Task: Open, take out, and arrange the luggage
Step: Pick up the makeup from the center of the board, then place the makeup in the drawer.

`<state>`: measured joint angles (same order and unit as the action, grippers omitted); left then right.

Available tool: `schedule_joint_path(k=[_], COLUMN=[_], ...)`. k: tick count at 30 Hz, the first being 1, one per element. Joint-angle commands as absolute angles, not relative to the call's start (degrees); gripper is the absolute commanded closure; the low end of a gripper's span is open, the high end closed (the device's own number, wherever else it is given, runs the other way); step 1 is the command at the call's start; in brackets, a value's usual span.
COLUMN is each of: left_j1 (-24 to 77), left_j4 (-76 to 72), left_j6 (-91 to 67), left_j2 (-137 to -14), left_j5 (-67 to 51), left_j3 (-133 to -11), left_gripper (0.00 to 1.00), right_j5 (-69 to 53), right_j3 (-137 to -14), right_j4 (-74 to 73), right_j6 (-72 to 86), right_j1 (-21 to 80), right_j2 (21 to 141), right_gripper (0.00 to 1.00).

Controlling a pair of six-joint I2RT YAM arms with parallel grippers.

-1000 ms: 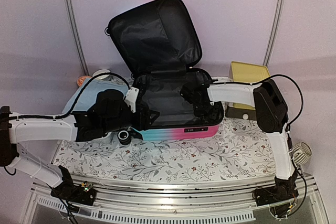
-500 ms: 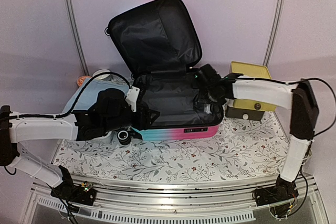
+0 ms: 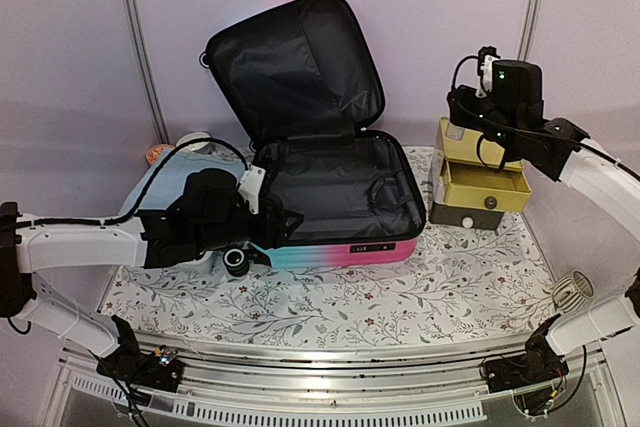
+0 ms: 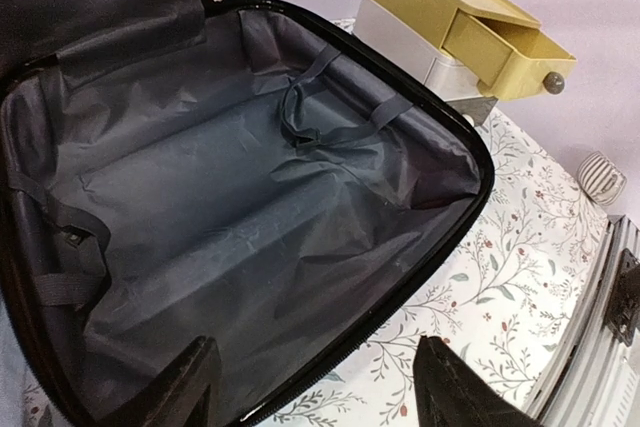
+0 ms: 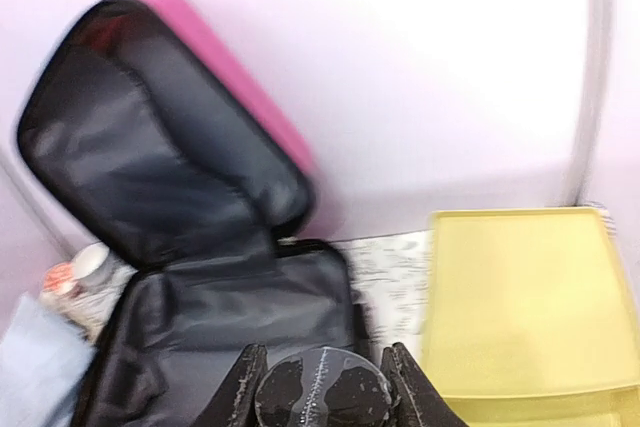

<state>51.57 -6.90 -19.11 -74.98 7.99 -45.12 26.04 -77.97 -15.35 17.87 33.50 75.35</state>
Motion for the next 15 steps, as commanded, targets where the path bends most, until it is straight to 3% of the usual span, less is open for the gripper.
schedule_joint_path(k=[1,6,15], left_j1=[50.87,50.85,50.91], left_j4=[-6.72,-7.76,-8.81], left_j6=[-19.66,-20.11,-22.74], left_j2=[-73.87,-74.47,-73.31], left_j5=[6.87,6.10,4.75], left_j3=[-45.71,-45.79,-44.16], left_gripper=[0.32,0.32,0.32], right_j5=[28.41,30.08,27.09], right_j3=[-72.89,-64.93,-62.82], right_j4=[-15.94,-12.80,-15.91], right_j6=[20.93,40.16,71.32], right_j1=[25.42,21.53,19.65], right_j2=[70.10,67.09,73.02], right_gripper=[0.77,0.78,0.73])
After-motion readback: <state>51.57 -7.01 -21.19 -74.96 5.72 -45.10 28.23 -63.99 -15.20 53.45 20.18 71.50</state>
